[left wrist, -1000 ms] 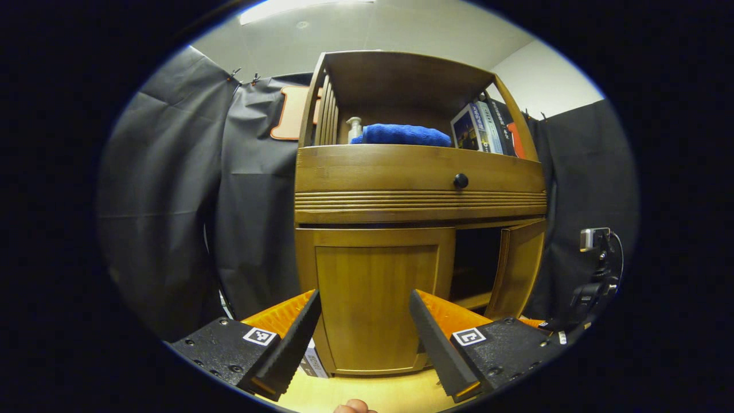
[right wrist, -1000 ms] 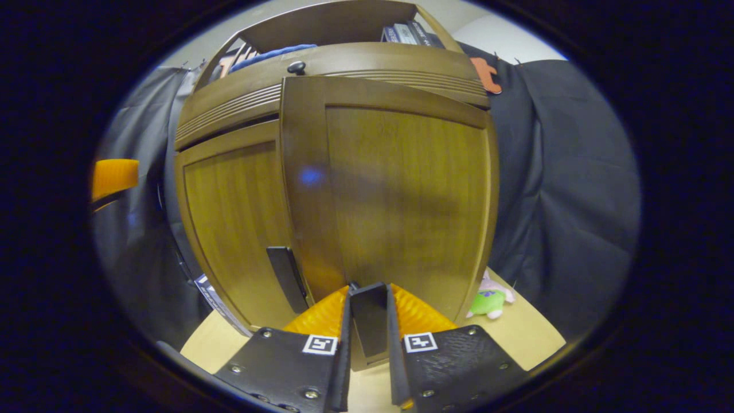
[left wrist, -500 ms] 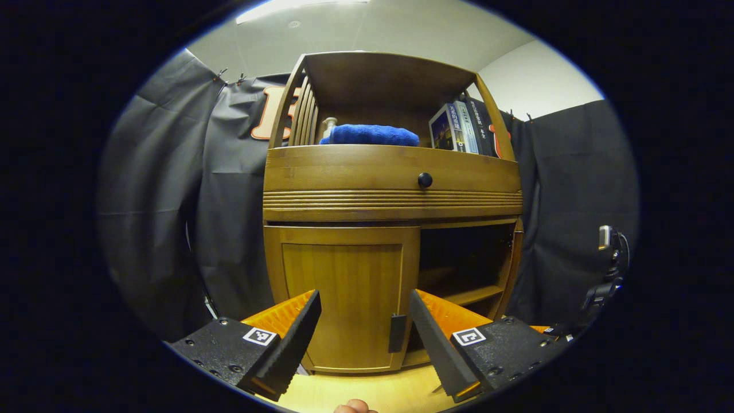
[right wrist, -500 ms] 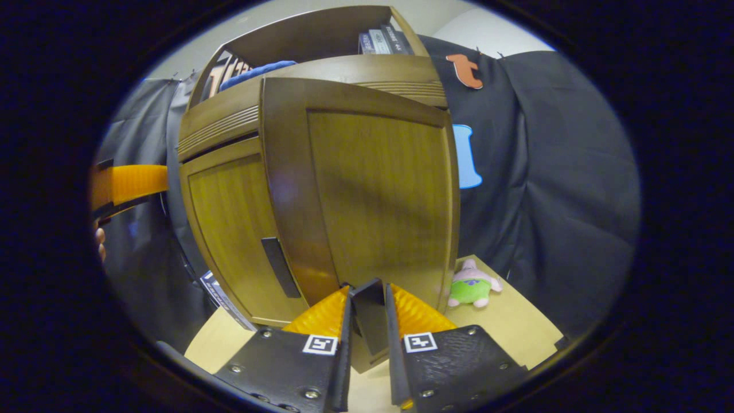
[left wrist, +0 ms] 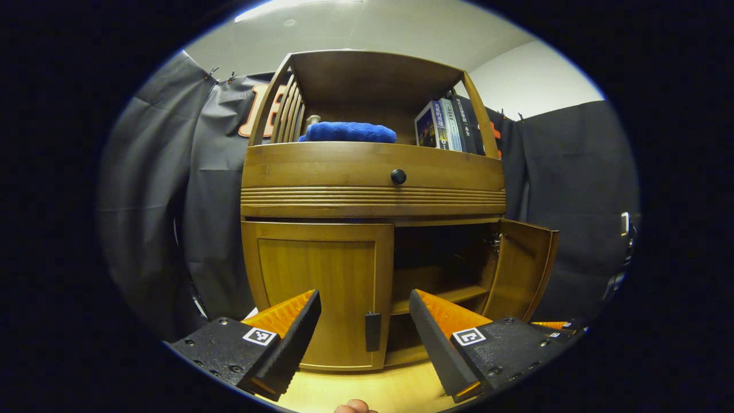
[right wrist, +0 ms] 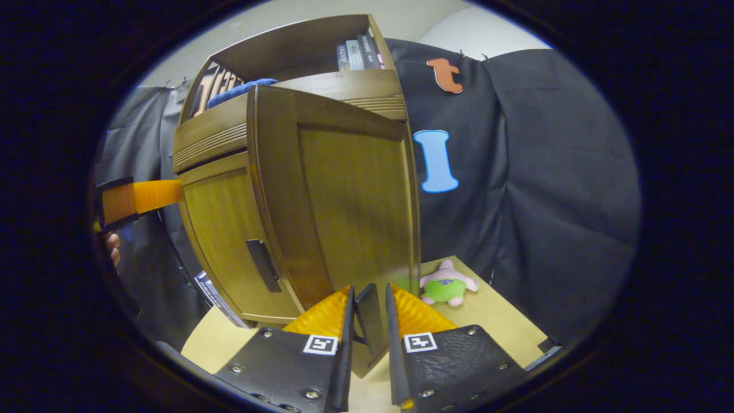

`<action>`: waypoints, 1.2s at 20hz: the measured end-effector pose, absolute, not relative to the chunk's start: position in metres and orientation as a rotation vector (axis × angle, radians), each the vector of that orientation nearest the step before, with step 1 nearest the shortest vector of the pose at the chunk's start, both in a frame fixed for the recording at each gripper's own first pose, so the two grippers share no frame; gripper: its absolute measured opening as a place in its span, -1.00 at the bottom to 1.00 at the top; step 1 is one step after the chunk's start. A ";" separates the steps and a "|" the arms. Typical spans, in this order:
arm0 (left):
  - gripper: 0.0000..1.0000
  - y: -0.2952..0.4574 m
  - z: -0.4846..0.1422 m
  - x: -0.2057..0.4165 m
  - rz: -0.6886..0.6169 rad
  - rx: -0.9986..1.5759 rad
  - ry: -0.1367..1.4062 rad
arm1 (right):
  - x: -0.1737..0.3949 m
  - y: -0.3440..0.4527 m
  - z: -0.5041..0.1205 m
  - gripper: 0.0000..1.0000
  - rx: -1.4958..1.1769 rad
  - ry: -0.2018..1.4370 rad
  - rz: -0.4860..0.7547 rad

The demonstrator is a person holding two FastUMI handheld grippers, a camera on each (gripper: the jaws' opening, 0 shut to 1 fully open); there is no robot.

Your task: Open the right door of the double-door shoe cabinet with the right hand, and open the left door with the left hand.

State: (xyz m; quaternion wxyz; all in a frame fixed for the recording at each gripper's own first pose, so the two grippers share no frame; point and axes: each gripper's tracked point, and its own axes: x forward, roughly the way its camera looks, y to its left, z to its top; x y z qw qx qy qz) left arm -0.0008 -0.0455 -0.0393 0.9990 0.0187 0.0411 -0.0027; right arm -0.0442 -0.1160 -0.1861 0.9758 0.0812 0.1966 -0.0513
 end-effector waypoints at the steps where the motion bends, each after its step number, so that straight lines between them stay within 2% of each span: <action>1: 0.92 -0.049 -0.040 0.000 -0.009 0.037 0.082 | -0.048 -0.122 -0.184 -0.45 0.161 0.394 -0.115; 2: 0.92 -0.052 -0.040 0.000 -0.012 0.037 0.082 | -0.050 -0.129 -0.184 -0.36 0.154 0.391 -0.128; 3: 0.92 -0.054 -0.039 0.001 -0.014 0.038 0.081 | -0.052 -0.138 -0.182 -0.45 0.145 0.387 -0.145; 7: 0.92 -0.065 -0.043 0.004 -0.026 0.030 0.084 | -0.064 -0.169 -0.178 -0.45 0.130 0.392 -0.197; 8: 0.92 -0.068 -0.043 0.004 -0.030 0.028 0.086 | -0.066 -0.181 -0.179 -0.37 0.119 0.390 -0.222; 9: 0.92 -0.070 -0.045 0.005 -0.032 0.026 0.088 | -0.067 -0.190 -0.179 -0.59 0.118 0.388 -0.232; 11: 0.92 -0.073 -0.046 0.007 -0.035 0.025 0.091 | -0.069 -0.201 -0.178 -0.60 0.126 0.389 -0.247; 12: 0.84 -0.075 -0.048 0.008 -0.036 0.027 0.095 | -0.072 -0.204 -0.178 -0.60 0.125 0.389 -0.249; 13: 0.92 -0.075 -0.050 0.010 -0.034 0.030 0.098 | -0.072 -0.209 -0.177 -0.60 0.119 0.387 -0.251; 18: 0.92 -0.081 -0.061 0.023 -0.032 0.023 0.123 | -0.074 -0.225 -0.176 -0.59 0.116 0.383 -0.266; 19: 0.84 -0.081 -0.064 0.026 -0.031 0.025 0.129 | -0.074 -0.227 -0.176 -0.59 0.116 0.384 -0.266; 21: 0.92 -0.080 -0.072 0.035 -0.020 0.032 0.141 | -0.075 -0.229 -0.176 -0.59 0.114 0.388 -0.259; 24: 0.92 -0.077 -0.088 0.050 -0.006 0.039 0.162 | -0.077 -0.234 -0.174 -0.59 0.110 0.388 -0.251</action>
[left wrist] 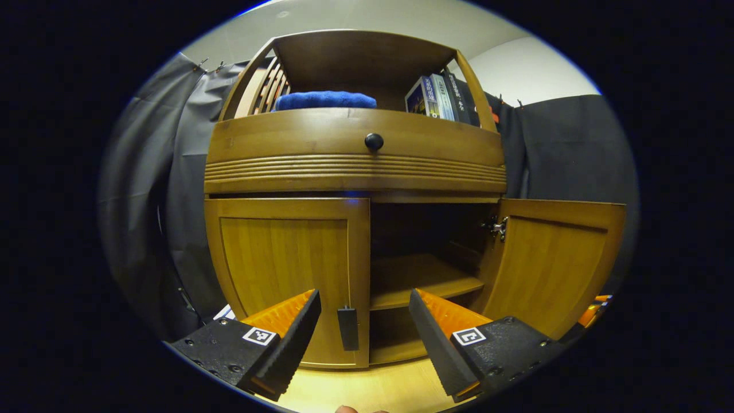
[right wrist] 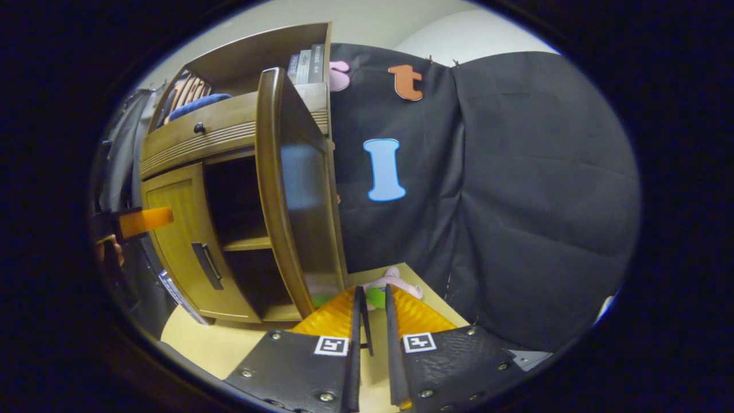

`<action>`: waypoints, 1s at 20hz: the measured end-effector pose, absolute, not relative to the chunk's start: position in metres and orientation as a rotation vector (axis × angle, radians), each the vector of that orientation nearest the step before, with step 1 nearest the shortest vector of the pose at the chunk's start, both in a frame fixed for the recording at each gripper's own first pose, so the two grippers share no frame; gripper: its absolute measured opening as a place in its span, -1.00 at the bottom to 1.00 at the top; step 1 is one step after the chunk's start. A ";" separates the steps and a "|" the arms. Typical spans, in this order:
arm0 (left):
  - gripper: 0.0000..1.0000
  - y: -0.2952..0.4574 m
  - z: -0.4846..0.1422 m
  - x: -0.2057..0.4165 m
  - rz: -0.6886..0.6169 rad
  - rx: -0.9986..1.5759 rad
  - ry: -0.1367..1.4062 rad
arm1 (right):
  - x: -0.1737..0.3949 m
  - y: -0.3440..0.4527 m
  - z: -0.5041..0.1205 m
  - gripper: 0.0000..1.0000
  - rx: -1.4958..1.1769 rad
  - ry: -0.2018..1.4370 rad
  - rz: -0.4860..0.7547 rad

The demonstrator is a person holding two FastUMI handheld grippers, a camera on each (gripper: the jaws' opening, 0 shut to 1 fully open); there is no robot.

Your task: Open the right door of the double-door shoe cabinet with the right hand, and open the left door with the left hand.

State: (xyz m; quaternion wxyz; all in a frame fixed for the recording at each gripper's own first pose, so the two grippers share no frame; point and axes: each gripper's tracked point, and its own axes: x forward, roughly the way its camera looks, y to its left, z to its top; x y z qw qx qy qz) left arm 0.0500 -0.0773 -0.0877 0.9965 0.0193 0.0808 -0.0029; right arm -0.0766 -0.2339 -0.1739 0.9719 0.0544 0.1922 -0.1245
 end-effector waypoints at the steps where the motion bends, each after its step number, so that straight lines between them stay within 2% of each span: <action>1: 0.92 -0.076 -0.094 0.057 -0.001 0.041 0.167 | -0.077 -0.236 -0.171 -0.59 0.102 0.383 -0.251; 2: 0.84 -0.073 -0.101 0.064 0.006 0.045 0.177 | -0.078 -0.239 -0.169 -0.58 0.087 0.374 -0.250; 3: 0.92 -0.070 -0.108 0.071 0.014 0.048 0.188 | -0.080 -0.245 -0.165 -0.59 0.063 0.366 -0.259; 4: 0.84 -0.068 -0.118 0.076 0.024 0.053 0.206 | -0.084 -0.254 -0.162 -0.59 0.037 0.360 -0.276; 5: 0.92 -0.064 -0.127 0.080 0.038 0.059 0.224 | -0.087 -0.263 -0.158 -0.59 0.016 0.357 -0.297; 6: 0.84 -0.061 -0.137 0.085 0.049 0.062 0.241 | -0.090 -0.271 -0.156 -0.59 0.004 0.353 -0.320; 7: 0.88 -0.059 -0.145 0.092 0.060 0.065 0.250 | -0.093 -0.279 -0.152 -0.59 0.004 0.349 -0.338; 8: 0.76 -0.058 -0.151 0.098 0.070 0.071 0.261 | -0.096 -0.281 -0.149 -0.59 0.023 0.346 -0.338; 9: 0.75 -0.055 -0.158 0.104 0.077 0.077 0.269 | -0.097 -0.283 -0.147 -0.59 0.041 0.344 -0.345; 10: 0.62 -0.052 -0.165 0.110 0.087 0.086 0.279 | -0.098 -0.285 -0.146 -0.59 0.050 0.341 -0.352; 11: 0.61 -0.051 -0.172 0.115 0.094 0.094 0.290 | -0.100 -0.287 -0.144 -0.59 0.046 0.339 -0.358; 13: 0.47 -0.049 -0.184 0.121 0.101 0.096 0.308 | -0.102 -0.287 -0.142 -0.59 0.026 0.336 -0.361; 16: 0.11 -0.043 -0.197 0.132 0.124 0.084 0.323 | -0.102 -0.285 -0.136 -0.59 -0.008 0.337 -0.352; 18: 0.04 -0.037 -0.205 0.132 0.138 0.065 0.335 | -0.102 -0.285 -0.134 -0.59 -0.023 0.335 -0.347; 19: -0.07 -0.035 -0.208 0.132 0.143 0.049 0.343 | -0.102 -0.285 -0.133 -0.59 -0.024 0.334 -0.344; 20: -0.29 -0.035 -0.211 0.135 0.142 0.026 0.339 | -0.103 -0.285 -0.132 -0.60 -0.022 0.334 -0.343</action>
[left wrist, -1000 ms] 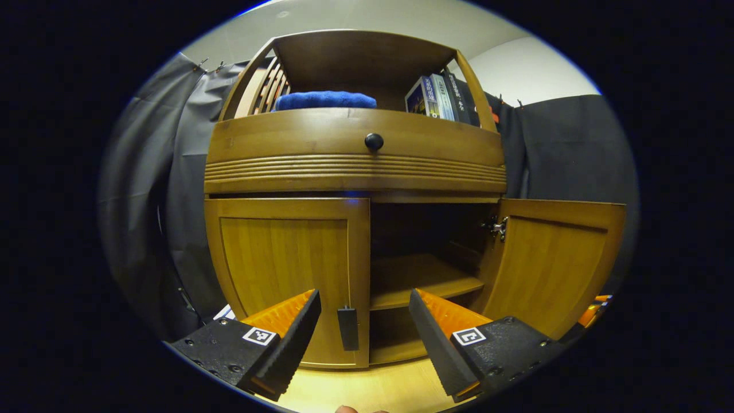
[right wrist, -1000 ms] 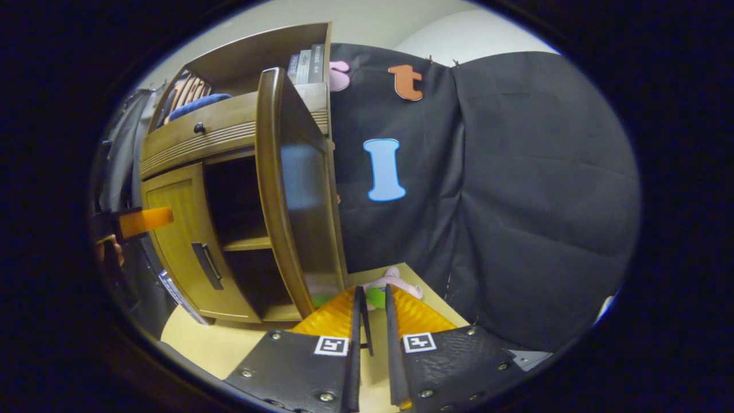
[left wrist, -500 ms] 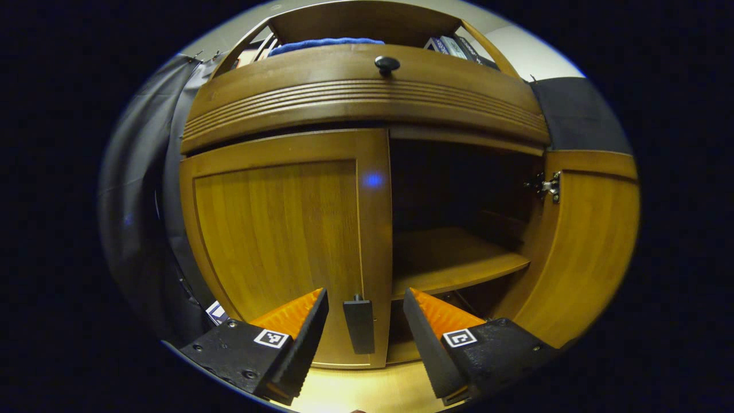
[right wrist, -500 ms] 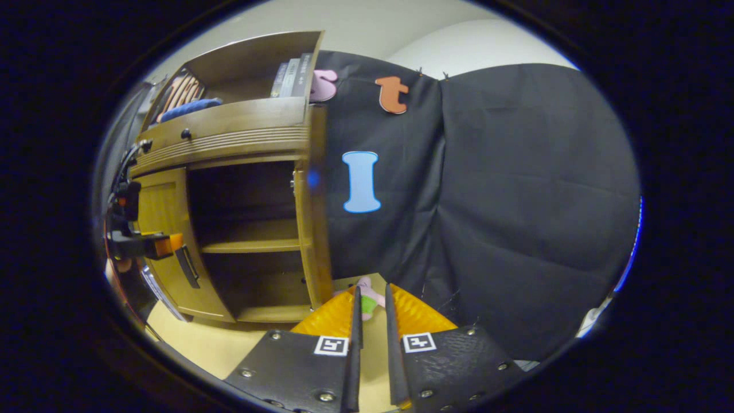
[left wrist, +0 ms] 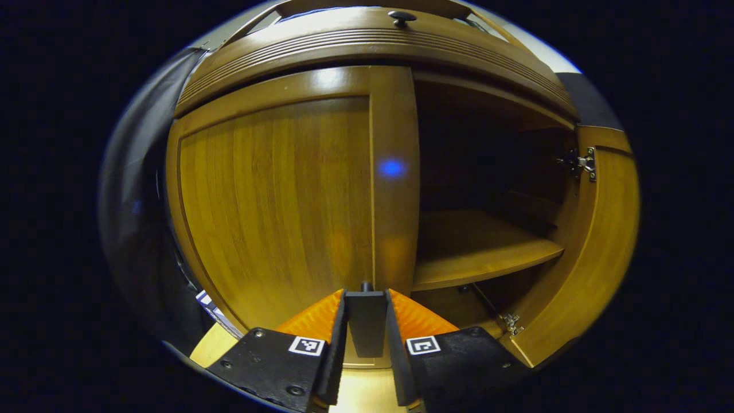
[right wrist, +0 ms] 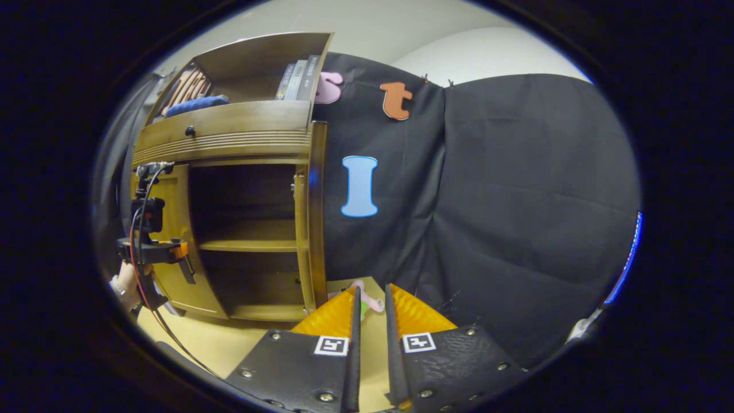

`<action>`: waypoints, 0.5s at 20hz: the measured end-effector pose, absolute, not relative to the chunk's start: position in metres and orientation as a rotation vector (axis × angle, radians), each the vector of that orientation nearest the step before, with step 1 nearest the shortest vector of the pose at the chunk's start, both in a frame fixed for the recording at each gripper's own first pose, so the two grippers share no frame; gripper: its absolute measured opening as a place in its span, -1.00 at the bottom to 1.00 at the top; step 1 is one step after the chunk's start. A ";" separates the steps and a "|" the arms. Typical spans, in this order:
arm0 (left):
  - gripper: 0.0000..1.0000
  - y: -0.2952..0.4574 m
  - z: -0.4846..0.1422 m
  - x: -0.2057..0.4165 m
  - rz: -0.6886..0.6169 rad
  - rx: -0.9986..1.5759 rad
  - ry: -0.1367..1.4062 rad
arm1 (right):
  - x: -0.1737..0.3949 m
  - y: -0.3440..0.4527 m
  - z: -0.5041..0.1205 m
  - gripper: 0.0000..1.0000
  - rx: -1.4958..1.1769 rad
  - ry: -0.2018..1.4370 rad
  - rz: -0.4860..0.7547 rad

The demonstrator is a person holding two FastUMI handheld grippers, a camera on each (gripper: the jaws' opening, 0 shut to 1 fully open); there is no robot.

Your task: Open the right door of the double-door shoe cabinet with the right hand, and open the left door with the left hand.

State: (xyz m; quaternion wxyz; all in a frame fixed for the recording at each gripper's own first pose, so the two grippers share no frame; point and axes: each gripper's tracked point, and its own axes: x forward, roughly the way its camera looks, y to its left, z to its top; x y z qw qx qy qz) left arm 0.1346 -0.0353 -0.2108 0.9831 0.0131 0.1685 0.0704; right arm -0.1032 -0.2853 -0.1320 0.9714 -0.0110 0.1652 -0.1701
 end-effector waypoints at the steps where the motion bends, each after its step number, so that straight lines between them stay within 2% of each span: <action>1: -0.20 -0.036 -0.208 0.134 0.138 0.012 0.325 | -0.104 -0.286 -0.132 -0.60 -0.021 0.333 -0.343; 3: -0.34 -0.036 -0.210 0.134 0.132 0.004 0.330 | -0.105 -0.286 -0.129 -0.60 -0.017 0.328 -0.340; 4: -0.29 -0.036 -0.210 0.134 0.132 -0.001 0.329 | -0.106 -0.285 -0.128 -0.60 -0.017 0.327 -0.337; 5: -0.36 -0.036 -0.210 0.132 0.134 -0.009 0.332 | -0.107 -0.285 -0.127 -0.60 -0.019 0.324 -0.336; 9: -0.36 -0.037 -0.209 0.116 0.133 -0.050 0.331 | -0.109 -0.279 -0.123 -0.60 -0.032 0.318 -0.314; 10: -0.30 -0.035 -0.208 0.109 0.132 -0.057 0.331 | -0.110 -0.277 -0.123 -0.60 -0.035 0.318 -0.306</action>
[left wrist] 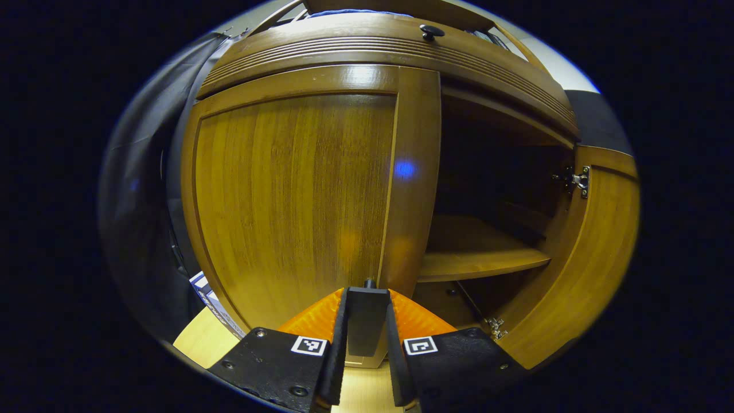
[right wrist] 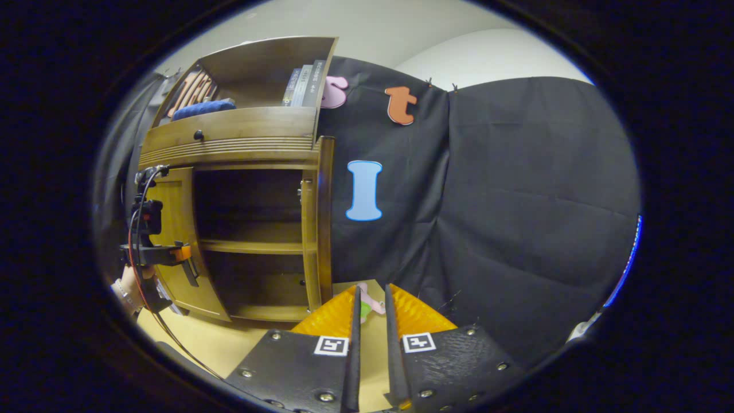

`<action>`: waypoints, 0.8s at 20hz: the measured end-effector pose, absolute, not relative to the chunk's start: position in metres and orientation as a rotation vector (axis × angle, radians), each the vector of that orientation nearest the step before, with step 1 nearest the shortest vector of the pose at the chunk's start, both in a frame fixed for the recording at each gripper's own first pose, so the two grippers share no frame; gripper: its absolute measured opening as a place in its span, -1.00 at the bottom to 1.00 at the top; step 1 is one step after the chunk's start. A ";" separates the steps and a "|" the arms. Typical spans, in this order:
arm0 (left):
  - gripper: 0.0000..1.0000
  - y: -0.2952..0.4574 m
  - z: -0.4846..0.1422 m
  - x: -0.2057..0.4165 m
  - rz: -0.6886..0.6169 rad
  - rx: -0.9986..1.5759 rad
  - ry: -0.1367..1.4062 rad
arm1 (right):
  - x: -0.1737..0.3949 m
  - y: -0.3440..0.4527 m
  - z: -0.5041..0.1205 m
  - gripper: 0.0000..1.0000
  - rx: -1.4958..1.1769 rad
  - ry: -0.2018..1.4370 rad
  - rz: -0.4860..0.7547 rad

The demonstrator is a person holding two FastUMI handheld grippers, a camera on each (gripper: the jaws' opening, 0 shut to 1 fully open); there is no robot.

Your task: Open the right door of the double-door shoe cabinet with the right hand, and open the left door with the left hand.

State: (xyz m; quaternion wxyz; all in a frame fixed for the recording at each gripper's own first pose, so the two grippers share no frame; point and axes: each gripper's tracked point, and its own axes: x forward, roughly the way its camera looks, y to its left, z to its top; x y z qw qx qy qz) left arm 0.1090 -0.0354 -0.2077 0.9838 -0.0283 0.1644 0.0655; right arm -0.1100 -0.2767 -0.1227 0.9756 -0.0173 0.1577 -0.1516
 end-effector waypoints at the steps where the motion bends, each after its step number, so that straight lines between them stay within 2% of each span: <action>1: -0.31 -0.035 -0.207 0.105 0.131 -0.063 0.329 | -0.111 -0.275 -0.123 -0.60 -0.038 0.318 -0.298; 4: -0.24 -0.034 -0.204 0.091 0.133 -0.078 0.326 | -0.112 -0.266 -0.124 -0.60 -0.042 0.323 -0.271; 5: -0.36 -0.034 -0.204 0.085 0.134 -0.083 0.326 | -0.113 -0.263 -0.126 -0.60 -0.044 0.325 -0.259; 6: -0.24 -0.032 -0.202 0.080 0.135 -0.089 0.326 | -0.113 -0.259 -0.126 -0.60 -0.047 0.327 -0.247; 8: -0.36 -0.031 -0.201 0.070 0.135 -0.100 0.321 | -0.112 -0.252 -0.126 -0.60 -0.051 0.328 -0.223; 9: -0.30 -0.030 -0.200 0.066 0.134 -0.101 0.321 | -0.111 -0.248 -0.128 -0.60 -0.052 0.330 -0.211; 10: -0.36 -0.029 -0.199 0.061 0.133 -0.102 0.319 | -0.110 -0.244 -0.129 -0.60 -0.050 0.332 -0.198; 12: -0.24 -0.026 -0.198 0.054 0.136 -0.107 0.319 | -0.108 -0.235 -0.130 -0.60 -0.049 0.334 -0.171; 15: -0.36 -0.023 -0.196 0.040 0.143 -0.124 0.315 | -0.105 -0.224 -0.136 -0.60 -0.053 0.340 -0.132; 16: -0.31 -0.022 -0.194 0.036 0.145 -0.128 0.313 | -0.103 -0.220 -0.136 -0.60 -0.054 0.342 -0.120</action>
